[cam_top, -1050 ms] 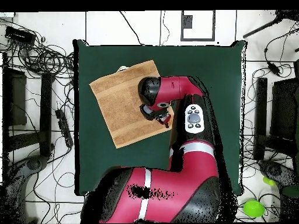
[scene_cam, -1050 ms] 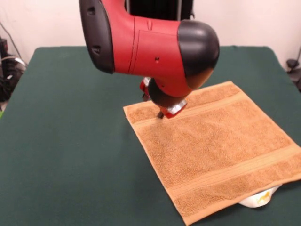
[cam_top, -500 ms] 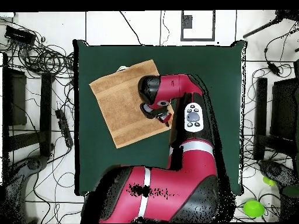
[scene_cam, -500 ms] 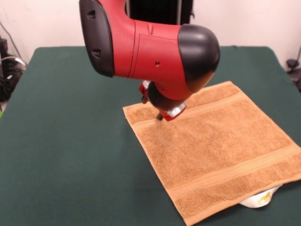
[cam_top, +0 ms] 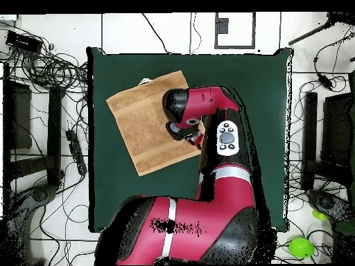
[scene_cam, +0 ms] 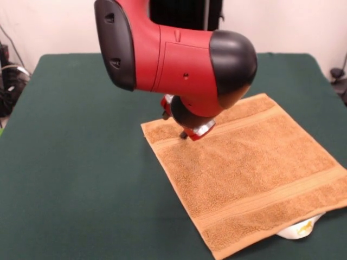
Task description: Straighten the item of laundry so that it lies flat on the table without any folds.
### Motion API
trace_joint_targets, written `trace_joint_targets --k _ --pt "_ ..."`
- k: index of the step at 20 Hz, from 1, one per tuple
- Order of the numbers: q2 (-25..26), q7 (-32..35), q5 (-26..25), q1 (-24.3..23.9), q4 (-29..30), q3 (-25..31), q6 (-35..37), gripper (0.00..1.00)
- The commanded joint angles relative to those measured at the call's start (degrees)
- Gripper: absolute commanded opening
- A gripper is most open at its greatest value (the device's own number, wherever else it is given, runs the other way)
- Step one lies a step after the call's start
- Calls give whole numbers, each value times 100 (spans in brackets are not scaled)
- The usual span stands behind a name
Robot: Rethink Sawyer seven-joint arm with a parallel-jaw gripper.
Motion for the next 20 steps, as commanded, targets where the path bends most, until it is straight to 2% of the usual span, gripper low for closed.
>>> trace_joint_targets --k 1,20 --pt "932 -747 -788 87 -245 113 -910 100" --pt "444 -1212 -1598 -212 771 -381 -1375 100"
